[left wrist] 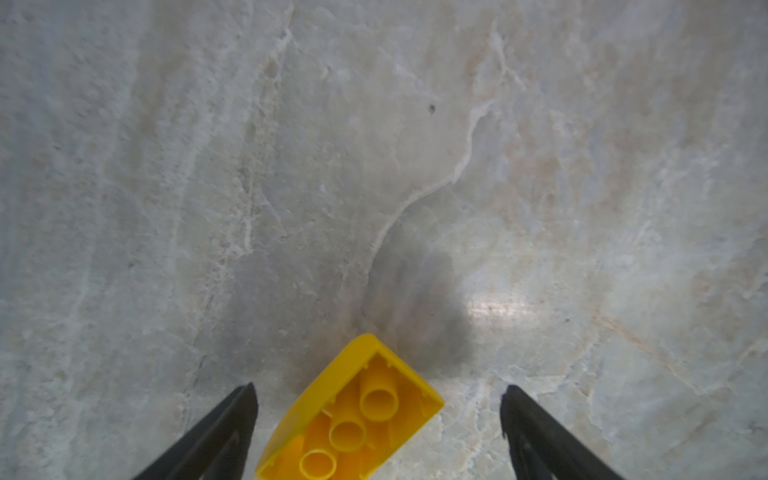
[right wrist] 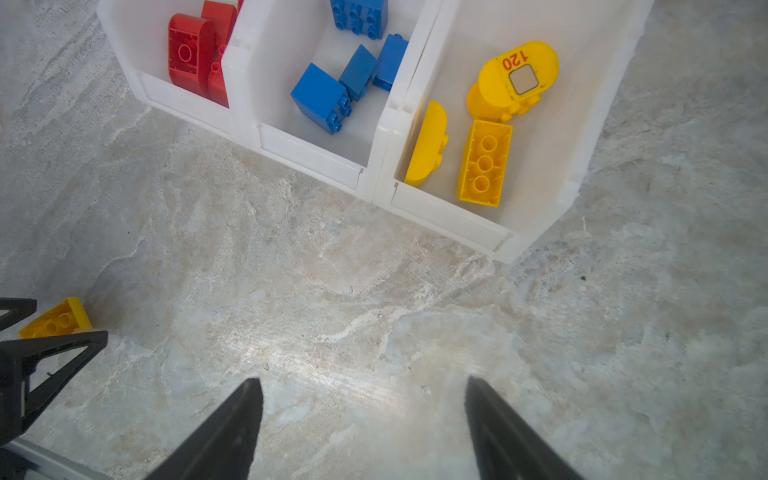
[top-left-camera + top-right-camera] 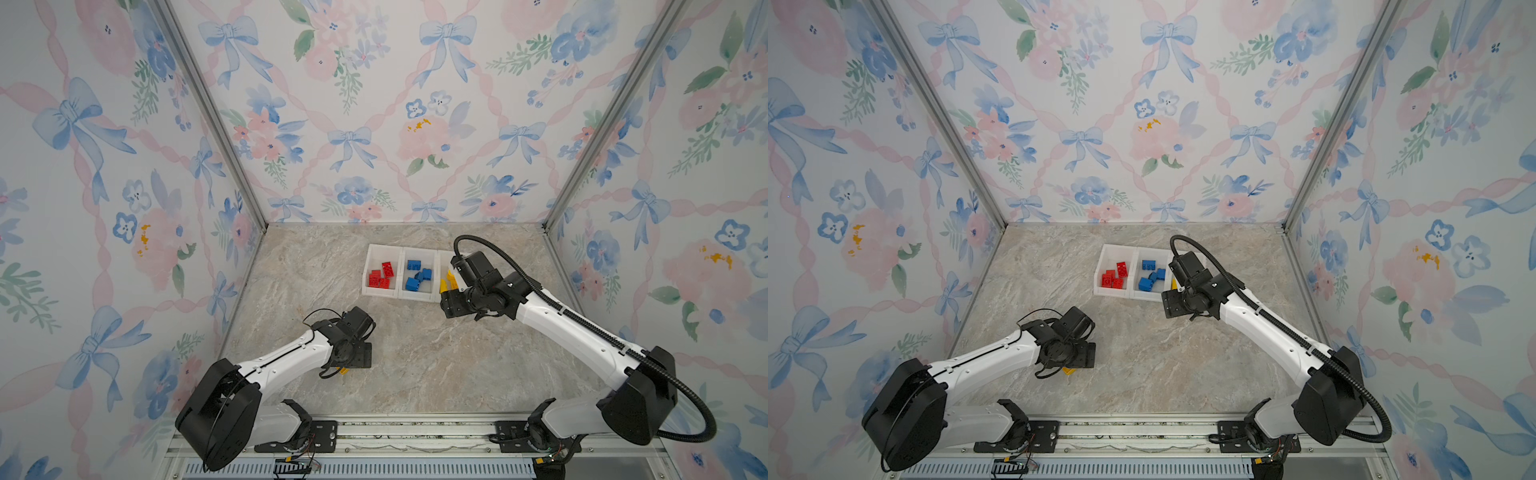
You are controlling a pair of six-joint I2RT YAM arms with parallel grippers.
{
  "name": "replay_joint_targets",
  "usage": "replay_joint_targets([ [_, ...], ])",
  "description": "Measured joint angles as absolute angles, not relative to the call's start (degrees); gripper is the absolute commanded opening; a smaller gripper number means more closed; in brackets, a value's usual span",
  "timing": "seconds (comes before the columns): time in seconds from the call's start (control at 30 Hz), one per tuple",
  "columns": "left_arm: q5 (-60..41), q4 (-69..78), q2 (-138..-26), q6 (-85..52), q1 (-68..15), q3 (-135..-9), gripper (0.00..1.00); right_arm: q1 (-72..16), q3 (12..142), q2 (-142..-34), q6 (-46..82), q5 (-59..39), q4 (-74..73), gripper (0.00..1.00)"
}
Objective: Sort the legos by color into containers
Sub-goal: 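Grasp the yellow brick on the table with the left gripper while the right gripper withdraws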
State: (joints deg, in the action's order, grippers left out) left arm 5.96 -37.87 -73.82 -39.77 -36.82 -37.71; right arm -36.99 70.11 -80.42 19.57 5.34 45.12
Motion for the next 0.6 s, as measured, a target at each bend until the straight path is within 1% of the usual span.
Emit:
replay_joint_targets([
  [0.17, 5.1, -37.9, -75.1, -38.6, -37.2, -37.8, 0.82, -37.1, 68.4, -78.5, 20.9, 6.1, 45.5, 0.80],
  [0.43, 4.0, -38.2, -76.0, -37.6, -38.1, -39.6, 0.66, -37.3, 65.9, -76.4, 22.6, 6.7, 45.5, 0.80],
  [0.6, 4.0, -38.3, -76.0, -37.6, -38.3, -39.6, 0.58, -37.3, 64.9, -75.4, 23.4, 6.7, 45.4, 0.80],
])
